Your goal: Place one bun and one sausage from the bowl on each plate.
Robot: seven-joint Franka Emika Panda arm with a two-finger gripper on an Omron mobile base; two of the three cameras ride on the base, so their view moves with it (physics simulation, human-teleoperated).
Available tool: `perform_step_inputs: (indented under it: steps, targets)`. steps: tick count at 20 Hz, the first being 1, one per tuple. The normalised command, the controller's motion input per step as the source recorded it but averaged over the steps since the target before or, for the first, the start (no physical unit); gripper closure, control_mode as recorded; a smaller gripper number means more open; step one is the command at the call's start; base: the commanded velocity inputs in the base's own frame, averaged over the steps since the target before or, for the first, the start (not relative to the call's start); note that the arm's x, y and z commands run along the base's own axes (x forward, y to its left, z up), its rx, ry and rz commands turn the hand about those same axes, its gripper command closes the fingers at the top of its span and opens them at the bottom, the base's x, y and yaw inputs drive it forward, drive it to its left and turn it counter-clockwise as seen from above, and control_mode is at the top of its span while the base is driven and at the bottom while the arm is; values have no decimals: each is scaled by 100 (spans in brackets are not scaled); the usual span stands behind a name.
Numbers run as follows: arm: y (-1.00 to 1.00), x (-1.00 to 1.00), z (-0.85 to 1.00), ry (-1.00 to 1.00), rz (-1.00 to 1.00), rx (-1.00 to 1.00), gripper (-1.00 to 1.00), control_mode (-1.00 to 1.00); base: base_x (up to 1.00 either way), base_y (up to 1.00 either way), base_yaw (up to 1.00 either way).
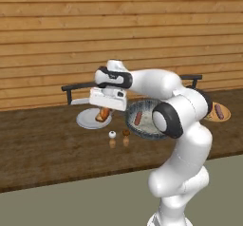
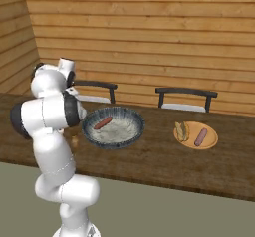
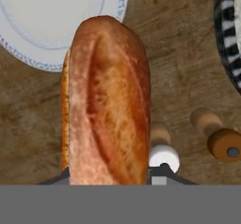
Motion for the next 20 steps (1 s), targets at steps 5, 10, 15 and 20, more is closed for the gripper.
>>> perform_step_inputs:
  steps: [5, 10, 15, 20]
  targets:
    - [0, 51, -6, 1, 0, -11, 100, -100, 0, 0, 0]
    - [0, 38, -35, 0, 0, -11, 100, -100, 0, 0, 0]
    - [0, 28, -49, 0, 0, -7, 100, -100, 0, 0, 0]
    - [0, 40, -37, 0, 0, -2, 100, -100, 0, 0, 0]
